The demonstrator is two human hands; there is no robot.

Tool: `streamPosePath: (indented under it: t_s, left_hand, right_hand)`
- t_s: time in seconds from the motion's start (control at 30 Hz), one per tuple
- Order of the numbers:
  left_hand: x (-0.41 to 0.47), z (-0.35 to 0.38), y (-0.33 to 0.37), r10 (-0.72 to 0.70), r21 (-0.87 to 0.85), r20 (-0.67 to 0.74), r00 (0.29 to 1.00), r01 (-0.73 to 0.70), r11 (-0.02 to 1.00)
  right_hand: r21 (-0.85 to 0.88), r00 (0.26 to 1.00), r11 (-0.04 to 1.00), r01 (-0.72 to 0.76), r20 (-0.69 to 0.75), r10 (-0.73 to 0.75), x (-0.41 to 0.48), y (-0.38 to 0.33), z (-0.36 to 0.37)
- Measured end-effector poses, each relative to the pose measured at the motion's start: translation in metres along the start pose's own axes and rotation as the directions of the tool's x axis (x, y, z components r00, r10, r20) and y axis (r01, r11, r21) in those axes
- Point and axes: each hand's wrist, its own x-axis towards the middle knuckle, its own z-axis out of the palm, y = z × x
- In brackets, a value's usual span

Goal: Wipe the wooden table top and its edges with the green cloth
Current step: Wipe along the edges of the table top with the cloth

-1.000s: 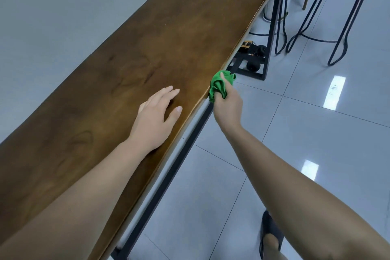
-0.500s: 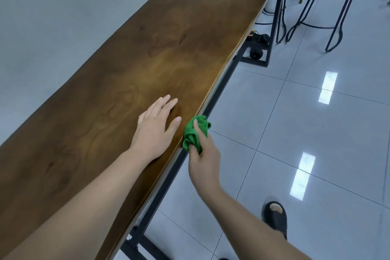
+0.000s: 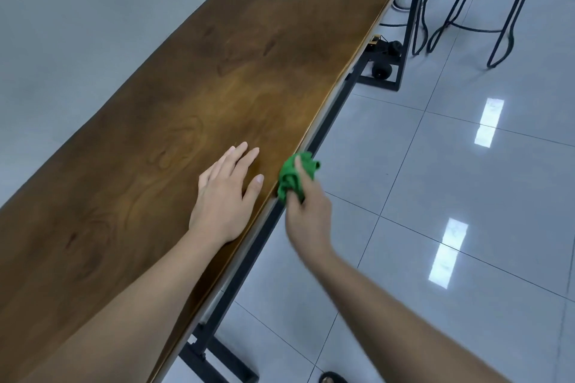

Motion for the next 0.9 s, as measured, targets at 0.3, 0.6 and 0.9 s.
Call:
streamPosePath:
  t_s: [0.3,0.6,0.9]
  left_hand:
    - [0.001,-0.006,0.008,-0.028,-0.001,0.011,1.000,0.028,1.000]
    - [0.001,-0.008,0.010,-0.027,-0.002,0.019,0.999,0.027,1.000]
    - [0.000,0.003,-0.001,0.014,-0.002,-0.022,1.000,-0.014,1.000]
  right_hand:
    - [-0.008,0.988,0.990,-0.142,-0.065,0.141,0.209,-0.007,-0.067]
    - [0.055,0.993,0.994,-0.099,-0.051,0.102,0.113,-0.009,-0.030]
    - [0.131,0.998,0.991,-0.014,0.061,0.007,-0.074,0.005,0.030]
